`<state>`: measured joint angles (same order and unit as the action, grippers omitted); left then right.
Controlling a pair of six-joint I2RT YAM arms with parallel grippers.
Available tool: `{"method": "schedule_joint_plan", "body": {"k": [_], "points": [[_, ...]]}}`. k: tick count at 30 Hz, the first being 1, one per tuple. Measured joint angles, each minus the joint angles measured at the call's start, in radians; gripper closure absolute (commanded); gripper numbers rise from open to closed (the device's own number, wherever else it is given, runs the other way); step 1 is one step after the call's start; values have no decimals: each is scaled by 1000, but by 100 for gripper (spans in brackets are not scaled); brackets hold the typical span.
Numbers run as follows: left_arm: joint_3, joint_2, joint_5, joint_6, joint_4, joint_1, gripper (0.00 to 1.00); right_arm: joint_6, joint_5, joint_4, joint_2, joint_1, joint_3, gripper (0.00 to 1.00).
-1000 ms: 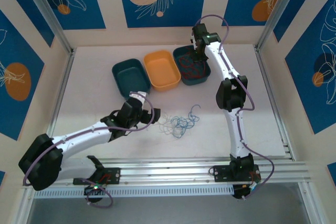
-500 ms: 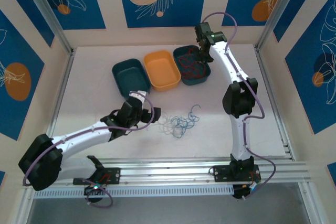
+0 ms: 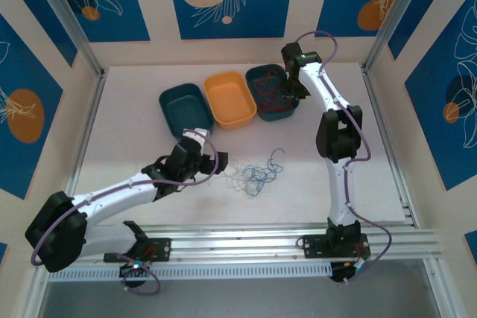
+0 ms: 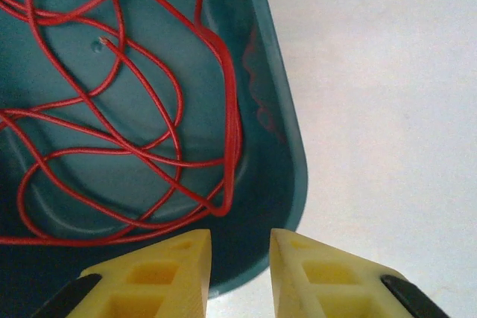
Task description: Untangle the cables
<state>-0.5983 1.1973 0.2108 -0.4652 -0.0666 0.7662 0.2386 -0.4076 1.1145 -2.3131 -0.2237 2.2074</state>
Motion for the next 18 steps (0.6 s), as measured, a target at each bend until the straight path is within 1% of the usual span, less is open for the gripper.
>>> {"method": "schedule_joint_plan", "body": {"k": [1, 3, 4, 5, 14, 18], "points": [[0, 0, 0, 0, 0, 0, 0, 2, 10, 1, -13, 3, 4, 81], [0, 0, 0, 0, 0, 0, 0, 7, 29, 0, -39, 5, 20, 94], [0, 0, 0, 0, 0, 0, 0, 6, 37, 0, -48, 6, 27, 99], [0, 0, 0, 0, 0, 0, 0, 18, 49, 0, -60, 8, 35, 100], [1, 0, 0, 0, 0, 0, 0, 45, 203, -11, -72, 0, 45, 100], [1, 0, 0, 0, 0, 0, 0, 53, 240, -21, -72, -21, 45, 100]]}}
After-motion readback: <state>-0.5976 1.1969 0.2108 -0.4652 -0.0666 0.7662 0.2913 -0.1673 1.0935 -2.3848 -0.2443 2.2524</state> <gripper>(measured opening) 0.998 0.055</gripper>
